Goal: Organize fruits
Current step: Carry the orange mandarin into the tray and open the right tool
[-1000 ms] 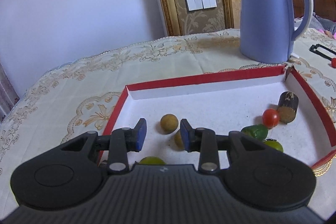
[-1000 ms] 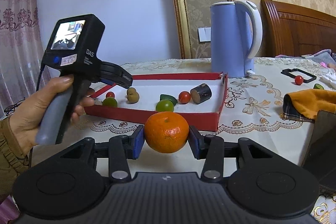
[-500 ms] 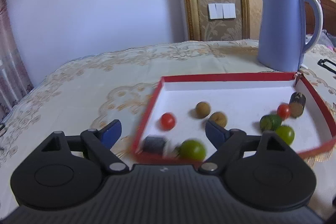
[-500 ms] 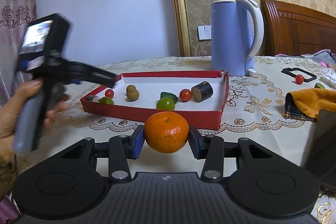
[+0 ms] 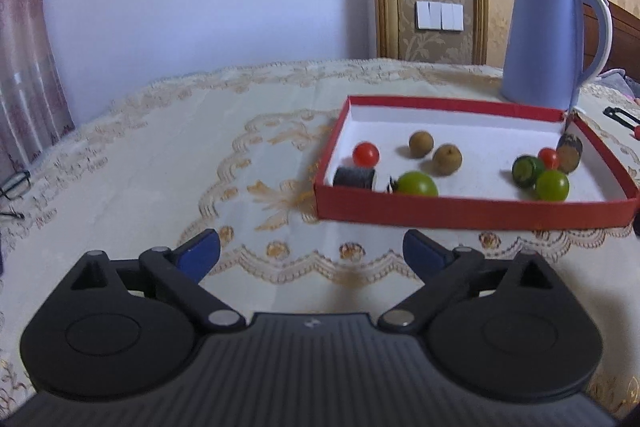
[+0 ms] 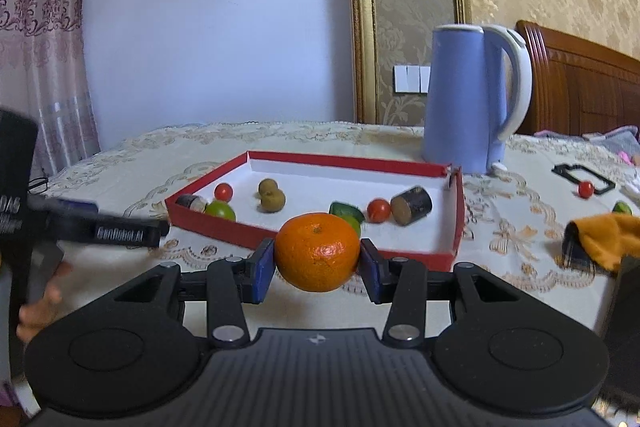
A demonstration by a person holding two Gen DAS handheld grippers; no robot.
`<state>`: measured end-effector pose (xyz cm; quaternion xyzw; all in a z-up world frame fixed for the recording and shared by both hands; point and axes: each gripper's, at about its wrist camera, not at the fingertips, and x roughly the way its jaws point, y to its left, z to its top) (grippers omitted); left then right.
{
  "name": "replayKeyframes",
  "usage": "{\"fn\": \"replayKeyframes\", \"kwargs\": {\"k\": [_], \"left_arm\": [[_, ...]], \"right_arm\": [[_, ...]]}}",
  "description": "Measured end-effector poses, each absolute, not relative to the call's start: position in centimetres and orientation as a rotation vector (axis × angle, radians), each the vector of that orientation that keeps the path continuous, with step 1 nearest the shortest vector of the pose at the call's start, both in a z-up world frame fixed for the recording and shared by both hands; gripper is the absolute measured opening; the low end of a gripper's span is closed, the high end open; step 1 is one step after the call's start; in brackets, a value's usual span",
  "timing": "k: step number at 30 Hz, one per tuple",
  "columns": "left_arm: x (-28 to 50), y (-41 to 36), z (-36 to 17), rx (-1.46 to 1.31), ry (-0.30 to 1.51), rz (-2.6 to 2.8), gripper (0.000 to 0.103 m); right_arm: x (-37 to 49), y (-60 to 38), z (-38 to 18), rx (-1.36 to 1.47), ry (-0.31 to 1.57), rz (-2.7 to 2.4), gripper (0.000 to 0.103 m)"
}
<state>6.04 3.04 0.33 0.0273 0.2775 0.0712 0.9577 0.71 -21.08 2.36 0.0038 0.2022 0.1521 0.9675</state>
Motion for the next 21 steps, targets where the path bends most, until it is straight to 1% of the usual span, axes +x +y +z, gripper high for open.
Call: {"fn": "replayKeyframes", "kwargs": {"k": [8,21], "left_arm": [[6.5,3.7,-1.1,0.033,0.597,0.149,0.098],[6.4,3.7,-1.3,0.041,0.588,0.137,0.099]], "right_arm": [[3.5,-20.2,3.5,-0.020,0.408,0.304,0.044],[10.4,-20.0,4.1,0.002,0.455,0.275,0.044]]}}
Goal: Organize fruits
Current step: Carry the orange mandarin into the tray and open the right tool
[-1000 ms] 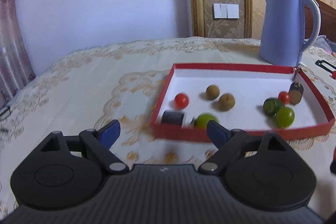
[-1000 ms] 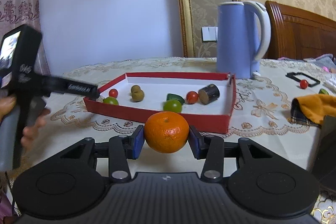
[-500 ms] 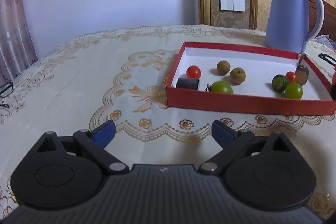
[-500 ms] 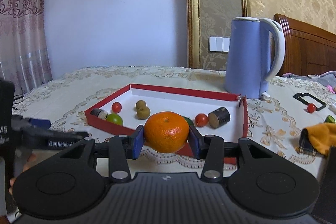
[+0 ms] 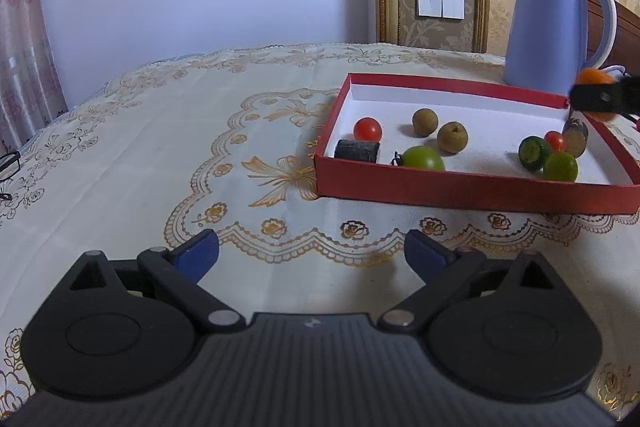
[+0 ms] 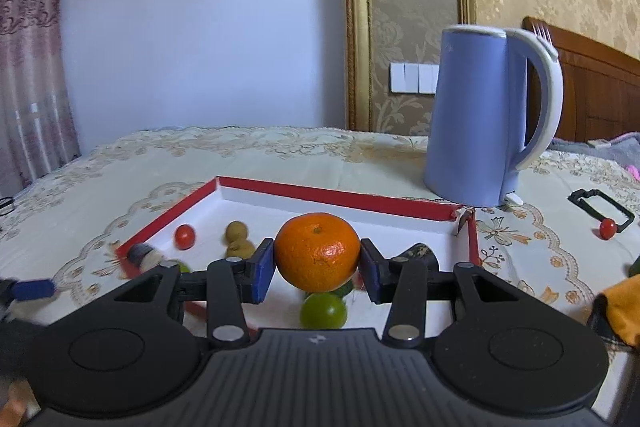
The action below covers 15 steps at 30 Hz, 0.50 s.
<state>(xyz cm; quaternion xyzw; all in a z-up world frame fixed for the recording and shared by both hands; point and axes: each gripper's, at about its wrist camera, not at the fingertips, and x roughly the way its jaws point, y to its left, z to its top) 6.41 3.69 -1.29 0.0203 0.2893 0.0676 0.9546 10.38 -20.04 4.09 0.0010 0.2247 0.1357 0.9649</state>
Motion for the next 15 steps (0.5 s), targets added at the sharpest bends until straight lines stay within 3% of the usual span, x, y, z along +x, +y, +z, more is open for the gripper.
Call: {"fn": "replayKeyframes", "kwargs": {"k": [15], "left_arm": [[6.3,3.7,-1.3,0.040,0.578,0.131,0.103]], "right_arm": [[17.5,-19.7,2.3,0.031,0.548,0.181,0.044]]}}
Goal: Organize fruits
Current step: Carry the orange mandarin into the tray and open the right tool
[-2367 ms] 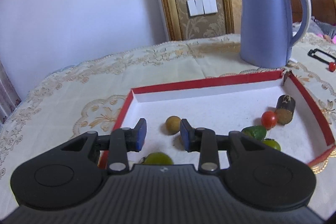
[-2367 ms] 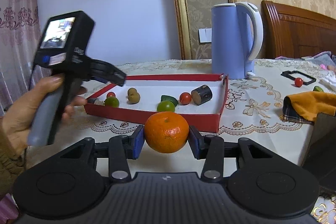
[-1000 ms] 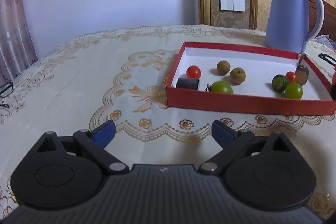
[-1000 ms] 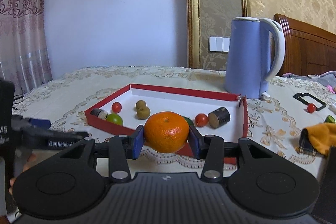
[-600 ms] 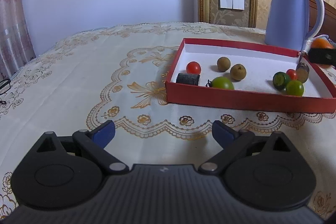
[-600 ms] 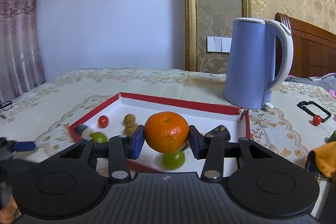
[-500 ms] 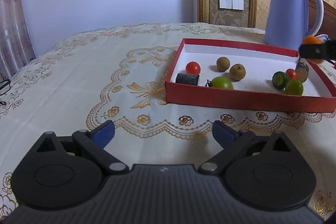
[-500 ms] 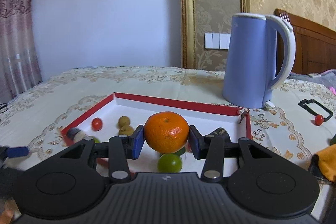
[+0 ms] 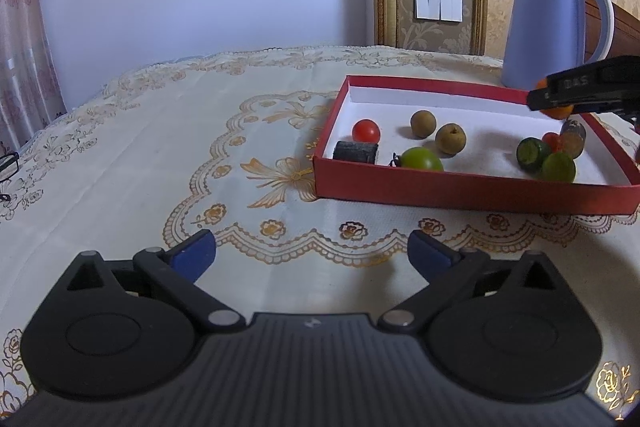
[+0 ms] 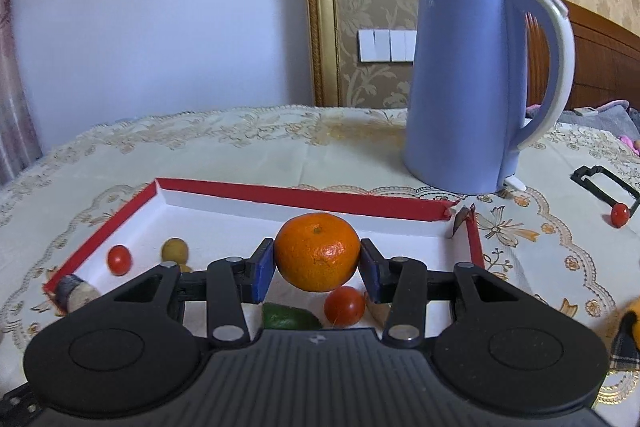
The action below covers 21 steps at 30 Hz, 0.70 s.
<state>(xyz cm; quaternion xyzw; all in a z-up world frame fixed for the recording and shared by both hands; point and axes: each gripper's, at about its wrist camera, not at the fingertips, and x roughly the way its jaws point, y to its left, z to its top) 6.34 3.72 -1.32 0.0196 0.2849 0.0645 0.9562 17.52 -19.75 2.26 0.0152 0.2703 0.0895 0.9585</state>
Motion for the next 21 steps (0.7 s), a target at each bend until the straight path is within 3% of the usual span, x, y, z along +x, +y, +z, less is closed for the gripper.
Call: {"fn": "replayKeyframes", "kwargs": {"k": [5,7,8,14,21], "left_arm": [[6.4,3.8,-1.3,0.033,0.577,0.133,0.103],[6.4,3.9,-1.3,0.031,0.579,0.134,0.103],[6.4,3.9,-1.4,0.030,0.581,0.132,0.103],[6.3,3.9,-1.3,0.030,0.584,0.137,0.103],[6.4,3.8,-1.3,0.036,0.590,0.142,0.103]], "right_arm": [[18.8,-18.7,1.4,-0.020,0.584,0.162,0.048],[18.7,-18.4,1.5,-0.035,0.577,0.152,0.065],[18.4,-18.4,1.6,-0.036,0.565,0.151,0.068],[15.3,-18.9,3.6,-0.039,0.486,0.174,0.068],[8.9,-19.9,4.7,-0.020,0.406,0.223,0.081]]}}
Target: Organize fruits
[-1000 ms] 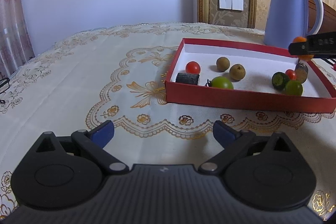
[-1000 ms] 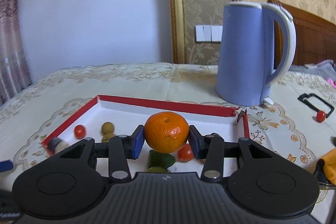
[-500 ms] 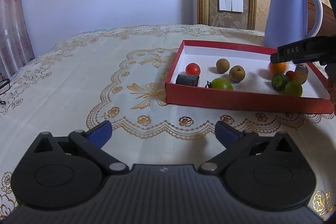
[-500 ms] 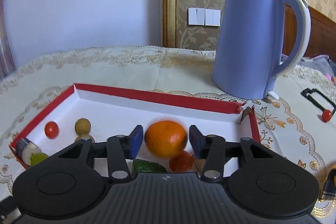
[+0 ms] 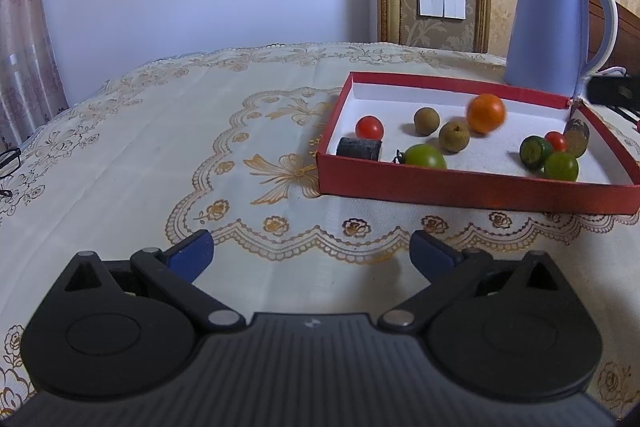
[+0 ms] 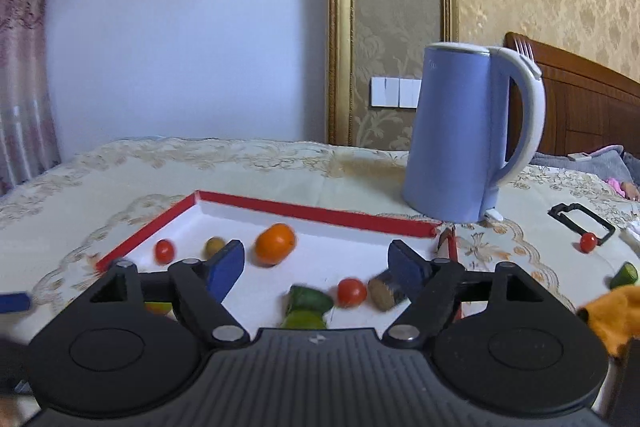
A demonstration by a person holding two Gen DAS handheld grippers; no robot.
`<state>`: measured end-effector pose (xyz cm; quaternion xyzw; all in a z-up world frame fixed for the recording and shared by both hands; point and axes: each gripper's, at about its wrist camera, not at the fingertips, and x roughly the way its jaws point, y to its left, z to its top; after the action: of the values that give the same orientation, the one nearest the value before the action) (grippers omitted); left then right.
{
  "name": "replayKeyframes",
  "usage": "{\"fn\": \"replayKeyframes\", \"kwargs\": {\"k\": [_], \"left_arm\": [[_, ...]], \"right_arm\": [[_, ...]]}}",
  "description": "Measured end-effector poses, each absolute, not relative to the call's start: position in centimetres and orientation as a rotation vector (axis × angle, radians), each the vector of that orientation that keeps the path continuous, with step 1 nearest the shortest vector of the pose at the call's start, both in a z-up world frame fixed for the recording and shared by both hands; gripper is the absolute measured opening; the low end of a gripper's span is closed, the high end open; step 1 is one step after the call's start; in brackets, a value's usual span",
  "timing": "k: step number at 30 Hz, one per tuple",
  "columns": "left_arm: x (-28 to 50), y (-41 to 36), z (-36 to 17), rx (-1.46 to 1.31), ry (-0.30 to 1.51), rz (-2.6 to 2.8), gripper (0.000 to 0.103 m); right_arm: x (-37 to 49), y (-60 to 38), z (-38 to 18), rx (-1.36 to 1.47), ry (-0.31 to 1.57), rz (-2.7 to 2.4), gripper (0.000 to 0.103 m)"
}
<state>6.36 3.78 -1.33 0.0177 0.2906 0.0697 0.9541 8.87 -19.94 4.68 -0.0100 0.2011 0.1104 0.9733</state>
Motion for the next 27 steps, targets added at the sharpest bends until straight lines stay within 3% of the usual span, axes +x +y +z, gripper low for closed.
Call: {"fn": "replayKeyframes", "kwargs": {"k": [5,7,18,27], "left_arm": [[6.2,3.6,-1.2,0.047,0.579,0.144,0.103],[6.2,3.4,-1.2,0.055,0.577,0.143,0.103],[5.9,1.9,-0.5,0.086,0.557,0.099,0.103],[6.1,1.7,-0.7,0.075,0.576,0.082,0.103]], "right_arm": [[5.3,-20.8,3.8,0.017,0.392,0.225,0.089],[4.3,-20.8,3.0,0.004,0.404,0.205,0.100],[4.5,-20.9,-0.7,-0.008,0.573,0.116,0.101],[3.7,-19.8,-1.0,-0.065,0.549,0.123,0.101]]}}
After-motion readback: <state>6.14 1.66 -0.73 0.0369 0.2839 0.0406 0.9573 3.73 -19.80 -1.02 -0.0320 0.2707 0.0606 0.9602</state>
